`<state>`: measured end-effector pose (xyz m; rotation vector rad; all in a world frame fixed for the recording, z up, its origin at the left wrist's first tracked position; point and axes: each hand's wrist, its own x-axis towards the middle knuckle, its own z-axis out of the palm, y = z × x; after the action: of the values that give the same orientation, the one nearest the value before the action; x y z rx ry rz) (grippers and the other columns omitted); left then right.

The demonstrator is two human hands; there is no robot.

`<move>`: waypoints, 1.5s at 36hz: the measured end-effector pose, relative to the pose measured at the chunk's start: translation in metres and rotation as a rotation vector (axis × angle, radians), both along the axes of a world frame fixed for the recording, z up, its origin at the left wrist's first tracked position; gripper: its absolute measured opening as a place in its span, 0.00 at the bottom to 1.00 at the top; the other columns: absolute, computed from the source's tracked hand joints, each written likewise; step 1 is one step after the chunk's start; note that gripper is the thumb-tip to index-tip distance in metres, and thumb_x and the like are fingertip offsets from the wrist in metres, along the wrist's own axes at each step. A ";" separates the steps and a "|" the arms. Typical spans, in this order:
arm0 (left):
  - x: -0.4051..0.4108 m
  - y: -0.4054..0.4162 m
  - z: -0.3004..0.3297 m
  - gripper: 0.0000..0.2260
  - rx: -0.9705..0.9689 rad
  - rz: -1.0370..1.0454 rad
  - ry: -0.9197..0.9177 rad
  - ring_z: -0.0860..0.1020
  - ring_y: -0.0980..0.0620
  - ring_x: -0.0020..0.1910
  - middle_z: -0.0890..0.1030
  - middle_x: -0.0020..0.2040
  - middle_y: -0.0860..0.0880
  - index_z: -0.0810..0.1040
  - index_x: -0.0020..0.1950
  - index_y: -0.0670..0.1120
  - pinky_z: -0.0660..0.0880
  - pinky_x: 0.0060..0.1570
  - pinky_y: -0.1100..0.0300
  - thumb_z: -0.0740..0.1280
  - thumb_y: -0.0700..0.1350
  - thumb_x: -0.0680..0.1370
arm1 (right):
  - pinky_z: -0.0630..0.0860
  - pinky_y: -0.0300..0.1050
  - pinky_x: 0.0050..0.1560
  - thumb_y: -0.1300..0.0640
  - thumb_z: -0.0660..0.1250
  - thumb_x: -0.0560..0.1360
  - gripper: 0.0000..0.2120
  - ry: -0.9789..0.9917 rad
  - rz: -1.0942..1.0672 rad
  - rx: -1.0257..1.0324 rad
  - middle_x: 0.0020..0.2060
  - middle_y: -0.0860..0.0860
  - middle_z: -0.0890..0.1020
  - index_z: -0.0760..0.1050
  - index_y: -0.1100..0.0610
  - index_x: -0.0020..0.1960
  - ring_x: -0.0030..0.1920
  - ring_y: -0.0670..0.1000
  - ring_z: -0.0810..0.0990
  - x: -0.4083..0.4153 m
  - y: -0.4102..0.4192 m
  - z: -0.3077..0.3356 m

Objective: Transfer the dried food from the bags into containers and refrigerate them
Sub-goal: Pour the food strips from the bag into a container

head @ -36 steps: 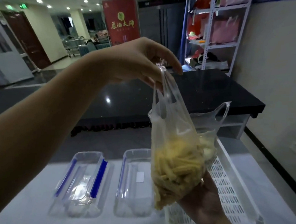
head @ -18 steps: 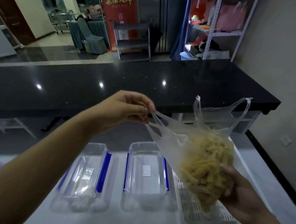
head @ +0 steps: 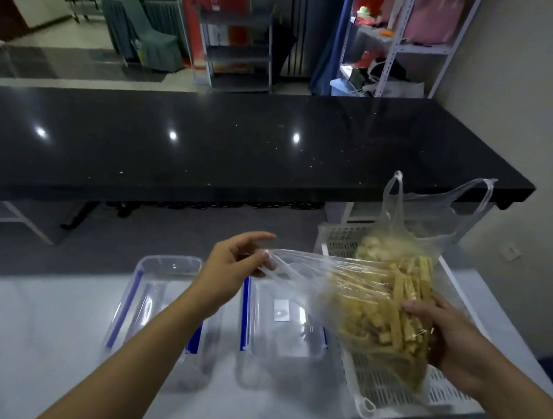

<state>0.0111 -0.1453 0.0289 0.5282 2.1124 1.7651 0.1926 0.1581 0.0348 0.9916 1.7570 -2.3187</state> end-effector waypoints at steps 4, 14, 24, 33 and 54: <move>-0.003 -0.010 -0.010 0.10 -0.122 0.011 0.112 0.84 0.59 0.47 0.86 0.46 0.58 0.82 0.52 0.60 0.80 0.50 0.67 0.70 0.44 0.79 | 0.74 0.70 0.60 0.53 0.76 0.64 0.26 -0.052 0.006 0.039 0.56 0.58 0.85 0.79 0.47 0.62 0.55 0.65 0.84 -0.003 -0.006 -0.005; -0.006 -0.026 -0.021 0.12 -0.294 0.015 0.415 0.79 0.69 0.49 0.81 0.45 0.67 0.81 0.50 0.60 0.72 0.49 0.78 0.72 0.41 0.77 | 0.76 0.63 0.59 0.52 0.75 0.63 0.27 -0.095 -0.011 0.099 0.55 0.56 0.86 0.78 0.45 0.62 0.57 0.64 0.82 -0.005 -0.012 0.000; -0.005 -0.031 -0.032 0.15 -0.218 0.036 0.349 0.80 0.65 0.50 0.82 0.46 0.68 0.81 0.47 0.64 0.72 0.49 0.77 0.70 0.41 0.78 | 0.79 0.59 0.51 0.54 0.77 0.60 0.28 -0.156 -0.012 0.207 0.53 0.55 0.86 0.79 0.47 0.60 0.54 0.63 0.82 -0.010 -0.021 0.011; -0.002 -0.032 -0.032 0.17 -0.198 0.002 0.334 0.79 0.66 0.50 0.82 0.45 0.68 0.79 0.46 0.66 0.71 0.47 0.78 0.70 0.41 0.78 | 0.79 0.58 0.50 0.55 0.76 0.64 0.26 -0.191 -0.010 0.241 0.55 0.58 0.84 0.77 0.50 0.62 0.53 0.63 0.82 -0.012 -0.023 0.010; 0.009 -0.029 -0.037 0.12 -0.117 0.043 0.293 0.80 0.61 0.50 0.83 0.46 0.59 0.85 0.50 0.57 0.74 0.49 0.72 0.70 0.38 0.78 | 0.80 0.55 0.44 0.55 0.78 0.62 0.25 -0.183 0.000 0.306 0.50 0.56 0.86 0.79 0.52 0.59 0.49 0.60 0.83 -0.018 -0.010 0.018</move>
<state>0.0199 -0.1745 -0.0084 0.7529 2.4227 1.6579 0.1743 0.1477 0.0523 1.2003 2.0698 -1.9214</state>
